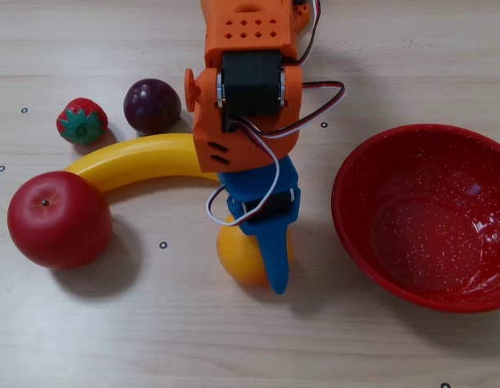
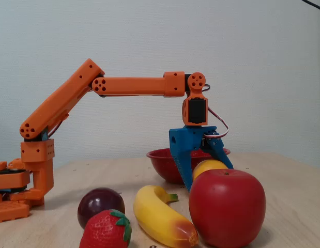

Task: Put the peach in the red bowl.

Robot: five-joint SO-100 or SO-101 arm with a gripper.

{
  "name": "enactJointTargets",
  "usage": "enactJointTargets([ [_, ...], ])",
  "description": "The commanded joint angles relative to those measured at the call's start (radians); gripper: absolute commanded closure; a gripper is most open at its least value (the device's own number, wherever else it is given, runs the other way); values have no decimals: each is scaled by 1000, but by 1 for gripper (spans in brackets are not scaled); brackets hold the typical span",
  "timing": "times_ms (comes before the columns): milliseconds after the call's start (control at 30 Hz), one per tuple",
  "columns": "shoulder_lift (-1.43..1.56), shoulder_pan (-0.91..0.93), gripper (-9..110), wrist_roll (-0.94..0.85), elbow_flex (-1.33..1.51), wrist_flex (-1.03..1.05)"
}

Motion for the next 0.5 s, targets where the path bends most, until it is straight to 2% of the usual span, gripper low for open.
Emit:
enactJointTargets([
  [0,94,-46,101,20,-84,21],
  [267,328,-28,101,-112,-325,123],
  [467,563,115,101,-193,-356,127],
])
